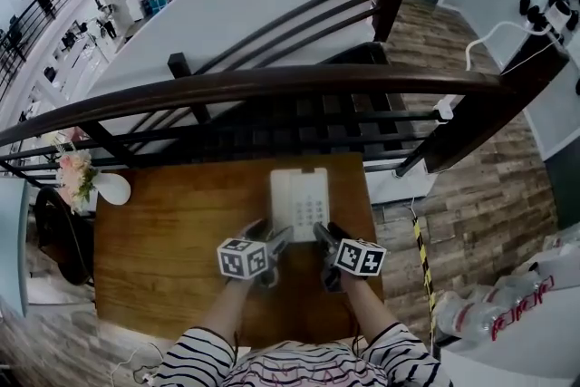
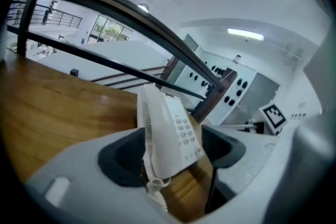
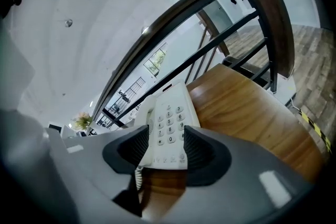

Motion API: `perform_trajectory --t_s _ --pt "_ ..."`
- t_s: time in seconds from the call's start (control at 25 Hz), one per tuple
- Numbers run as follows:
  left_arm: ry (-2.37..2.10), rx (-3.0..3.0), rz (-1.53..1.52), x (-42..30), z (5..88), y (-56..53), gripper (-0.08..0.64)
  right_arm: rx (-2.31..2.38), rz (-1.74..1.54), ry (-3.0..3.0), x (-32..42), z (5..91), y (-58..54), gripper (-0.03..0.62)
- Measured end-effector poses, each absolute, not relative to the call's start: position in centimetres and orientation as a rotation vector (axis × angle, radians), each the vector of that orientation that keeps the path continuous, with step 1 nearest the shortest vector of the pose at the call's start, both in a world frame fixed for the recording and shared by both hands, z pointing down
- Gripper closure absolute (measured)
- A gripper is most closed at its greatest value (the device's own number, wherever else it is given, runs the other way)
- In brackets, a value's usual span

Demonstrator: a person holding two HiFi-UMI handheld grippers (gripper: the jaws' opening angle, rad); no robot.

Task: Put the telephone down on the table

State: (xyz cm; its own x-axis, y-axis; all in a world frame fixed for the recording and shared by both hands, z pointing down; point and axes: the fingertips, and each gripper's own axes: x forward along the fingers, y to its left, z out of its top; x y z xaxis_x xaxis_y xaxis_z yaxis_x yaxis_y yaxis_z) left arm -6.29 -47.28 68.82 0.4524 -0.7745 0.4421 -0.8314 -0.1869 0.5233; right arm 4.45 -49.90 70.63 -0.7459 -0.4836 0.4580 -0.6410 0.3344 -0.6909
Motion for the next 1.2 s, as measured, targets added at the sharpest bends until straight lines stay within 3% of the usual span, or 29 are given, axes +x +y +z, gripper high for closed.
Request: perform_trajectory --t_s 0.56,0.84,1.2 --pt "-1.395 2.089 0.112 -7.2 63.8 -38.5 0.456 1.235 1.226 -2.458 5.6 66.5 -41.6 0.543" --pt "-1.383 2.131 0.124 -7.4 61.9 -33.7 0.55 1.297 1.199 -2.474 5.5 64.4 -36.9 0.592" --pt "-1.352 2.187 0.102 -8.3 59.3 -27.6 0.557 1.353 1.145 -2.491 4.8 61.7 -30.5 0.592"
